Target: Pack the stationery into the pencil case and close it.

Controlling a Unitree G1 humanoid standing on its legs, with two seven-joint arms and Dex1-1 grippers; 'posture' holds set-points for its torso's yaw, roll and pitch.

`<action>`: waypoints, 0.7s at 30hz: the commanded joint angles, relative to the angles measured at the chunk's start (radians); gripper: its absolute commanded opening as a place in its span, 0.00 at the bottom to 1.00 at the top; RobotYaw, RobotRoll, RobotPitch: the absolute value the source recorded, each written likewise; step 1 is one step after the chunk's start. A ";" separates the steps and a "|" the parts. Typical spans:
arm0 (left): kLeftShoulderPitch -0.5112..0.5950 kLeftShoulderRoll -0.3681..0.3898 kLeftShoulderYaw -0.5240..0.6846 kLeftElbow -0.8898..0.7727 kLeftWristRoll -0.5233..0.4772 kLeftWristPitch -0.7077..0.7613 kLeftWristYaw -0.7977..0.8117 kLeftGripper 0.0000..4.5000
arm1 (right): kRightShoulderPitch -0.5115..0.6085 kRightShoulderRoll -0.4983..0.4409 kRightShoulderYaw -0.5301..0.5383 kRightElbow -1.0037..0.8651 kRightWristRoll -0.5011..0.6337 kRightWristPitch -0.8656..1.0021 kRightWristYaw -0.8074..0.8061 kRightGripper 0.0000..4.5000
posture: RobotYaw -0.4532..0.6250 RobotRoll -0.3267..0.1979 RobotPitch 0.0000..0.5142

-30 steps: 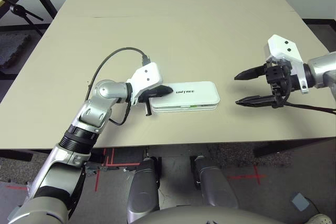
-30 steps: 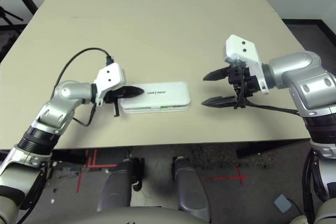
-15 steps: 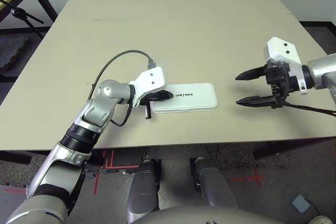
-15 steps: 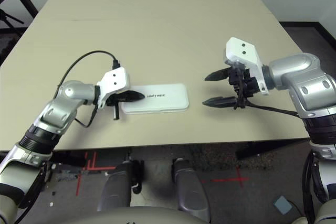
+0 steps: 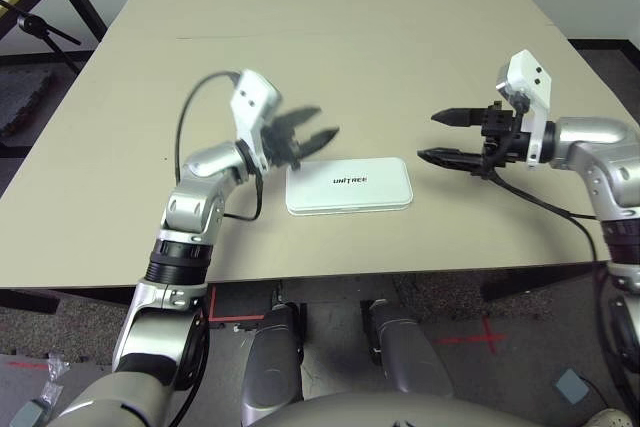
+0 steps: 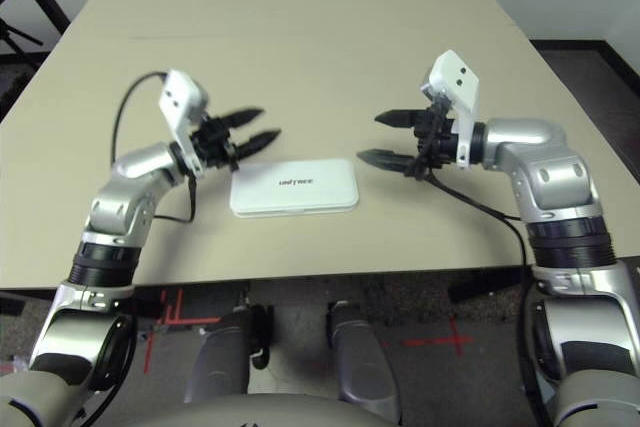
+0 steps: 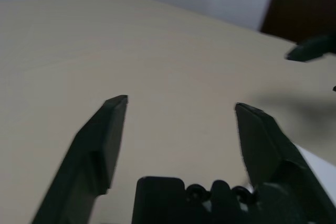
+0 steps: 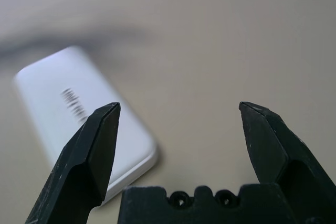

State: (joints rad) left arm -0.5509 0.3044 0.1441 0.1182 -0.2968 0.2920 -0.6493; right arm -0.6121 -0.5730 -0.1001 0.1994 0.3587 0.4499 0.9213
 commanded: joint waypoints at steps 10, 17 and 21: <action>-0.060 -0.024 0.227 0.284 0.037 -0.257 0.446 0.99 | -0.069 0.154 -0.250 0.441 -0.100 -0.453 -0.636 1.00 | 0.32 0.62 0.34; -0.060 -0.012 0.261 0.346 0.043 -0.330 0.570 0.99 | -0.070 0.166 -0.297 0.543 -0.088 -0.566 -0.751 1.00 | 0.29 0.62 0.33; -0.061 0.001 0.262 0.371 0.049 -0.357 0.602 0.99 | -0.076 0.187 -0.336 0.538 -0.029 -0.563 -0.752 1.00 | 0.28 0.62 0.33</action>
State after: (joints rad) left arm -0.6141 0.2926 0.3947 0.4613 -0.2586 -0.0475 -0.0623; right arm -0.6812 -0.3961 -0.4127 0.7269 0.3008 -0.1098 0.1751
